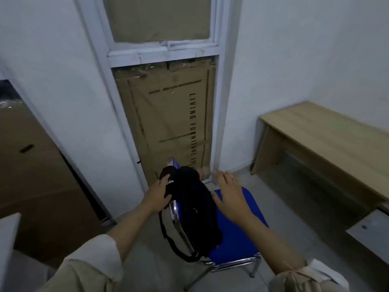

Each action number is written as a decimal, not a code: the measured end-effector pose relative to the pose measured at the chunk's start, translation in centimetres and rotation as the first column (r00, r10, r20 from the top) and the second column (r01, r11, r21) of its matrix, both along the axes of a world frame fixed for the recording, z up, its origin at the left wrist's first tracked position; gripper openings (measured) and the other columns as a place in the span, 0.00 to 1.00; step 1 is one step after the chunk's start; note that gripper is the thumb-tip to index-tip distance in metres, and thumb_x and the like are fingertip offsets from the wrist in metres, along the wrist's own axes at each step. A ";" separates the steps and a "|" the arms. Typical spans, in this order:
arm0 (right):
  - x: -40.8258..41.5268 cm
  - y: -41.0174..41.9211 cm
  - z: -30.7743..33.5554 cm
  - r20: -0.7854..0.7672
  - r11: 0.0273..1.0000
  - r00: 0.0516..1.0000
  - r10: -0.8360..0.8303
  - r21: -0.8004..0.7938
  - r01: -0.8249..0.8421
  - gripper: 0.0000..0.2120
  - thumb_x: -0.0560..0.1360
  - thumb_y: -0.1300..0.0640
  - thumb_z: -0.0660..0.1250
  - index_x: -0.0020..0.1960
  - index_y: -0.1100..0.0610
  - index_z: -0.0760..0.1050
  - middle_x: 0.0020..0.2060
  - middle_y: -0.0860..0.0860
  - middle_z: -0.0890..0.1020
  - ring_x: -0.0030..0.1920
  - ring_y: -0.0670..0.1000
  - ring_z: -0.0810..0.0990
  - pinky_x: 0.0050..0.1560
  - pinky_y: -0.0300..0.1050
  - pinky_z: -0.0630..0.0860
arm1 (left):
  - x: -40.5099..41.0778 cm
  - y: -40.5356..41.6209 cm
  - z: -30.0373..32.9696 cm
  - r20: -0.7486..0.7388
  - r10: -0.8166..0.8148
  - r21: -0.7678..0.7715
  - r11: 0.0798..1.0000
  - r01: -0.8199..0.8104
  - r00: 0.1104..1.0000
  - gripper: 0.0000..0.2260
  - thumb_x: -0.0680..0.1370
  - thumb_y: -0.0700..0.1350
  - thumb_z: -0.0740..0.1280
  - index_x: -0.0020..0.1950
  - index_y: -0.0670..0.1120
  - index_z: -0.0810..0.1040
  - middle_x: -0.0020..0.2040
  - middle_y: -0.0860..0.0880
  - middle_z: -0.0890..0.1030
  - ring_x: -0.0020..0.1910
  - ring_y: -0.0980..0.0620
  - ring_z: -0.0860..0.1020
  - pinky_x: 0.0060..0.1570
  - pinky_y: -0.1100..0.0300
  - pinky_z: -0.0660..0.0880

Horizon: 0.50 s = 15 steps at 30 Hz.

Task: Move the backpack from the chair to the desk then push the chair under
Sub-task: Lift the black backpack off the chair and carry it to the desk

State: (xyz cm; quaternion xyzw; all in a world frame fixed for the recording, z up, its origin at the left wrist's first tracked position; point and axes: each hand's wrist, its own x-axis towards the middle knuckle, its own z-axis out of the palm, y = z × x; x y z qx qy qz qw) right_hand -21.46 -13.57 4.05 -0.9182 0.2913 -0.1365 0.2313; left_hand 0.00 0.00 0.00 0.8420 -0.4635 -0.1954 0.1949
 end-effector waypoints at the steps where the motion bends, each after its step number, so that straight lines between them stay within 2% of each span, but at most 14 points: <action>1: 0.4 0.3 -0.2 0.006 1.000 1.000 0.028 -0.003 -0.028 0.26 0.80 0.55 0.60 0.75 0.55 0.57 0.75 0.54 0.61 0.77 0.56 0.52 0.77 0.58 0.53 | -0.1 0.2 -0.2 -0.050 -0.001 -0.002 1.000 0.001 0.999 0.32 0.80 0.44 0.61 0.77 0.44 0.45 0.75 0.38 0.60 0.72 0.41 0.64 0.71 0.49 0.64; 3: 1.0 0.9 -0.6 0.008 0.997 0.997 0.078 0.015 -0.078 0.25 0.79 0.55 0.61 0.74 0.53 0.58 0.74 0.53 0.62 0.77 0.56 0.54 0.76 0.57 0.55 | -0.4 0.7 -0.4 -0.104 -0.019 0.002 1.000 0.019 0.994 0.32 0.80 0.42 0.61 0.77 0.44 0.44 0.74 0.37 0.63 0.69 0.41 0.67 0.68 0.49 0.67; 6: 2.0 2.4 -1.5 -0.012 0.991 0.993 0.115 0.072 -0.113 0.26 0.78 0.56 0.62 0.74 0.51 0.58 0.74 0.52 0.62 0.76 0.55 0.56 0.76 0.56 0.57 | -0.7 1.1 -0.9 -0.081 -0.005 0.009 1.000 0.006 0.997 0.32 0.79 0.42 0.62 0.77 0.46 0.45 0.72 0.38 0.65 0.67 0.40 0.68 0.67 0.46 0.68; 10: 3.0 3.2 -2.4 -0.047 0.988 0.993 0.107 0.113 -0.101 0.26 0.78 0.56 0.62 0.74 0.50 0.58 0.73 0.53 0.63 0.74 0.54 0.59 0.75 0.57 0.58 | 0.1 0.6 -1.4 -0.033 0.015 0.050 0.999 -0.013 0.999 0.35 0.78 0.46 0.64 0.78 0.46 0.46 0.77 0.40 0.56 0.75 0.39 0.56 0.74 0.43 0.57; 12: 3.1 3.5 -2.8 -0.059 0.985 0.995 0.085 0.158 -0.075 0.26 0.78 0.56 0.62 0.74 0.51 0.58 0.73 0.53 0.63 0.74 0.55 0.59 0.75 0.58 0.59 | 0.5 0.1 -1.7 -0.064 -0.006 0.077 0.997 0.011 0.998 0.36 0.77 0.47 0.65 0.77 0.46 0.46 0.74 0.39 0.62 0.72 0.37 0.61 0.71 0.41 0.61; 15: 3.1 3.7 -3.4 -0.052 0.969 0.998 0.036 0.246 -0.022 0.26 0.78 0.55 0.63 0.73 0.52 0.59 0.71 0.55 0.65 0.71 0.56 0.63 0.71 0.54 0.66 | 0.6 -0.2 -1.8 -0.138 -0.004 0.067 0.998 0.014 0.990 0.35 0.75 0.51 0.64 0.77 0.48 0.50 0.65 0.39 0.72 0.63 0.38 0.71 0.63 0.44 0.70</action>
